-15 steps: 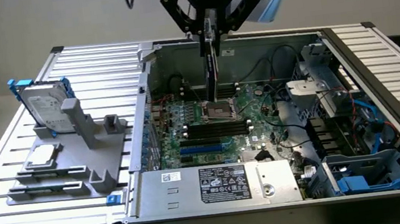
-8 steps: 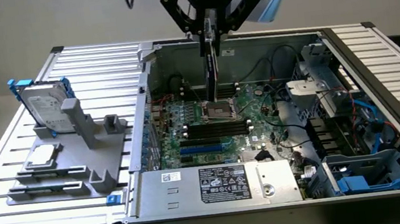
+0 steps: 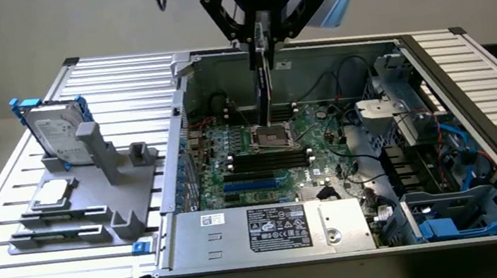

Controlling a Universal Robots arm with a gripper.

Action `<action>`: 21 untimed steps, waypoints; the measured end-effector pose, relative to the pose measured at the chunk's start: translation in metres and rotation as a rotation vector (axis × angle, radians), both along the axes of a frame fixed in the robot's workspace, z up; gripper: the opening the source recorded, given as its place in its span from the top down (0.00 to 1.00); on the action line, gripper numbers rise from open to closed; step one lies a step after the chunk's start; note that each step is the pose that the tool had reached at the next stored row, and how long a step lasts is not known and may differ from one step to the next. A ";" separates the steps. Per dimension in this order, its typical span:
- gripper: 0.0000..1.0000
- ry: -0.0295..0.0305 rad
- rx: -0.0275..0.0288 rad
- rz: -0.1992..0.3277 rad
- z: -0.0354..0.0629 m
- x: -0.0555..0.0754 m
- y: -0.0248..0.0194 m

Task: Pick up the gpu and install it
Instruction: 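Insert the gpu into the slot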

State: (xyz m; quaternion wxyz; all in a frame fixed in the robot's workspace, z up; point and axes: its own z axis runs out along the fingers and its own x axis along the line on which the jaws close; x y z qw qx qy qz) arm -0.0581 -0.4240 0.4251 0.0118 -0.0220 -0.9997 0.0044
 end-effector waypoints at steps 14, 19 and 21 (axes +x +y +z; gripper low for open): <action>0.73 0.0001 -0.0009 0.185 -0.0202 0.008 0.0001; 0.73 -0.0001 -0.0008 0.277 -0.0261 0.008 0.0001; 0.73 0.0000 -0.0008 0.313 -0.0283 0.008 0.0001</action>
